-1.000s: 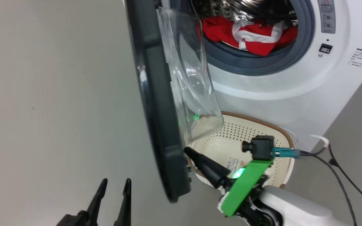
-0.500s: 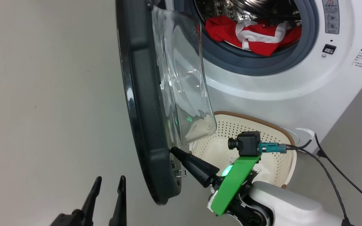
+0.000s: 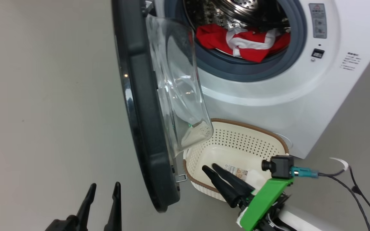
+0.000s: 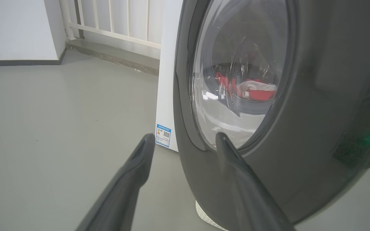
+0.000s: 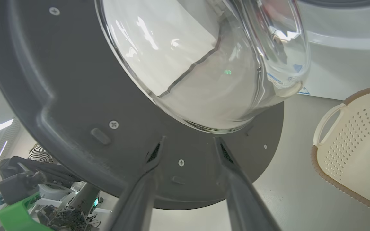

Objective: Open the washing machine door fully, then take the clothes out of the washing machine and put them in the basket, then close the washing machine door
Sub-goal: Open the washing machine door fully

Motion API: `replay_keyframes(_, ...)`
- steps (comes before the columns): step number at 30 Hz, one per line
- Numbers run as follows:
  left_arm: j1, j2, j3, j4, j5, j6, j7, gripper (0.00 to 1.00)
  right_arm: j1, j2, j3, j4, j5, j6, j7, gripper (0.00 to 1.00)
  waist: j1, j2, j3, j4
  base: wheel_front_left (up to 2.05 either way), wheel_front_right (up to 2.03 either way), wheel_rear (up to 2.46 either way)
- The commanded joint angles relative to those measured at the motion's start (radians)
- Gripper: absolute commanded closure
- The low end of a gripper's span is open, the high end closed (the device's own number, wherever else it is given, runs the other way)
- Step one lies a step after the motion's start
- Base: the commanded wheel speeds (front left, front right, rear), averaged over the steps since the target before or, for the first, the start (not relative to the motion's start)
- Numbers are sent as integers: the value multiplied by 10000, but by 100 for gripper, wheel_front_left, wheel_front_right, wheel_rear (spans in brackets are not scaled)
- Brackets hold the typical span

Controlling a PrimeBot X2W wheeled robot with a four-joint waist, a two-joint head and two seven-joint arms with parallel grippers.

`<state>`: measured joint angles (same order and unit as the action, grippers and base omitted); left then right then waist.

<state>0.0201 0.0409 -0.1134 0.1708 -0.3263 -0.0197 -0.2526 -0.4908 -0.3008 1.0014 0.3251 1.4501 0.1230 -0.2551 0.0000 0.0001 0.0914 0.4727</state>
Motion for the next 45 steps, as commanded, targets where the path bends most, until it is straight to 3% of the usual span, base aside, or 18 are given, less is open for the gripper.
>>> replay_keyframes(1, -284, 93, 456, -138, 62, -109, -92, 0, 334, -6, -233, -139, -166, 77, -66, 0, 0, -1, -50, -309, 0, 0, 0)
replay_keyframes(14, -389, 93, 964, 2, 263, -273, -92, 0, 1758, -400, -1448, 456, -1332, 77, -66, 0, 0, -1, -105, -1133, 0, 0, 0)
replay_keyframes(21, -343, 93, 1166, 17, 330, -315, -92, 0, 2497, -420, -2829, 755, -2125, 77, -66, 0, 0, -1, -203, -1317, 0, 0, 0)
replay_keyframes(27, -245, 93, 1308, 4, 360, -330, -92, 0, 3233, -156, -4503, 976, -4333, 77, -66, 0, 0, -1, -266, -1442, 0, 0, 0)
replay_keyframes(34, -248, 93, 1376, -45, 354, -324, -92, 0, 3899, 693, -6711, 822, -6661, 77, -66, 0, 0, -1, -247, -1505, 0, 0, 0)
replay_keyframes(45, -283, 93, 1371, -78, 359, -319, -92, 0, 4255, 1504, -8683, 176, -9669, 77, -66, 0, 0, -1, -214, -1474, 0, 0, 0)
